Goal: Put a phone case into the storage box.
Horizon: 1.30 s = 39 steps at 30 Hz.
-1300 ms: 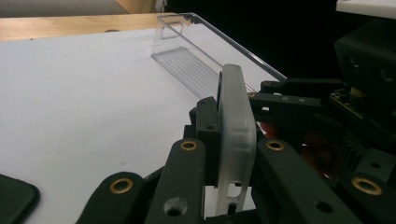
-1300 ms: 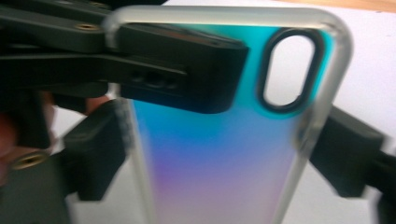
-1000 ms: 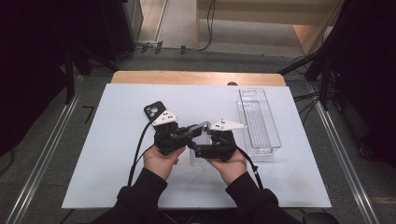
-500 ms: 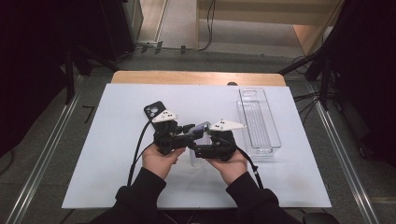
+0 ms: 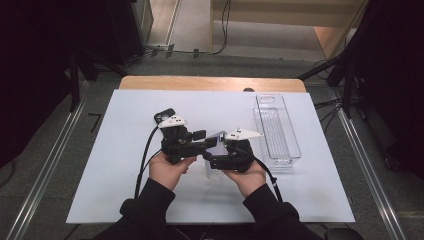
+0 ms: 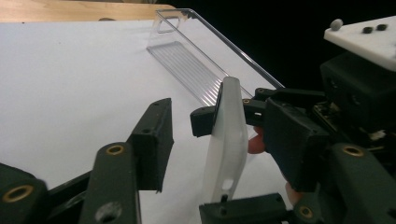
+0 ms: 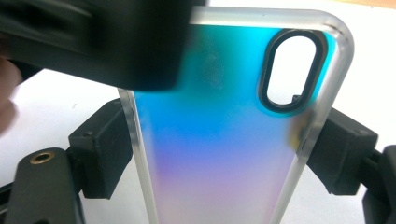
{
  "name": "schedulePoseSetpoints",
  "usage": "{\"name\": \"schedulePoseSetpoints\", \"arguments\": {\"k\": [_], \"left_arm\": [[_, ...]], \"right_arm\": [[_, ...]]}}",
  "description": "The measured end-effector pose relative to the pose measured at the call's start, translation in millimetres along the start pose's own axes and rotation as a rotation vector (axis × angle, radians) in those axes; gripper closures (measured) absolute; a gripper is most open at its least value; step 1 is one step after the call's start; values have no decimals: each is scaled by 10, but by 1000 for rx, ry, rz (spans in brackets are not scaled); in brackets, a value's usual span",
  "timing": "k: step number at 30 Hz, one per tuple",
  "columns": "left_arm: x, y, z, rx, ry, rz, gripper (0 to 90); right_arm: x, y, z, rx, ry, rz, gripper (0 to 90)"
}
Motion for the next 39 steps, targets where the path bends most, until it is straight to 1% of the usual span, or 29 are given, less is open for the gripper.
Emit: {"name": "schedulePoseSetpoints", "arguments": {"k": [1, 3, 5, 7, 9, 10, 11, 14, 19, 20, 22, 23, 24, 26, 28, 30, 31, 32, 33, 34, 35, 36, 37, 38, 39], "left_arm": [[28, 7, 16, 4, -4, -5, 403], [47, 6, 26, 2, -8, -1, 401], [79, 3, 55, 7, -17, 4, 376], [90, 2, 66, 13, -20, 9, 374], [108, -7, 88, 8, -24, 8, 355], [115, -22, 104, 7, -27, 20, 342], [115, -22, 104, 7, -27, 20, 333], [140, -53, 116, -5, -29, 34, 332], [199, -83, 128, -7, -37, 37, 330], [215, -115, 138, -6, -47, 44, 330], [215, -164, 154, -7, -52, 85, 330], [215, -164, 154, -7, -52, 85, 330], [214, -196, 161, -15, -52, 102, 330], [214, -238, 164, -22, -60, 110, 330], [217, -284, 171, -35, -76, 128, 330], [227, -352, 195, -60, -81, 163, 330], [227, -352, 195, -60, -81, 163, 330], [238, -394, 224, -56, -65, 185, 330], [238, -394, 224, -56, -65, 185, 330], [249, -412, 243, -55, -62, 197, 330], [275, -443, 271, -57, -65, 204, 330], [275, -443, 271, -57, -65, 204, 330], [299, -477, 286, -65, -74, 219, 330], [299, -477, 286, -65, -74, 219, 330], [311, -499, 294, -75, -75, 230, 330]], "right_arm": [[-1, -2, -41, -2, -15, 6, 154], [-1, -3, -55, -5, -21, 10, 154], [-5, -2, -111, -12, -39, 9, 154], [-6, -2, -128, -16, -41, 10, 154], [-6, 1, -159, -23, -50, 8, 154], [-3, 4, -183, -24, -57, 9, 154], [-3, 4, -183, -24, -57, 9, 154], [9, 23, -242, -31, -74, 7, 154], [41, 52, -291, -42, -81, -6, 154], [69, 71, -313, -46, -83, -10, 154], [85, 84, -324, -48, -81, -10, 154], [85, 84, -324, -48, -81, -10, 154], [95, 91, -328, -49, -80, -12, 154], [115, 108, -339, -51, -79, -15, 154], [132, 121, -347, -52, -75, -15, 154], [154, 139, -353, -52, -70, -15, 154], [161, 145, -355, -49, -66, -16, 154], [169, 149, -355, -47, -60, -13, 154], [176, 154, -354, -43, -55, -10, 154], [176, 154, -354, -43, -55, -10, 154], [192, 168, -348, -41, -50, -10, 154], [192, 168, -348, -41, -50, -10, 154], [212, 183, -346, -42, -45, -11, 154], [212, 183, -346, -42, -45, -11, 154], [220, 188, -344, -43, -41, -9, 154]]}}
Point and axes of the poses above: each handheld gripper's, and its own axes: x roughly backward along the jaws, y roughly out of its top, z roughly to its left, the point moved 5 cm from there along -x, roughly forward along the jaws, and after that the axes turned 7 degrees about -x, right-handed, at the moved point
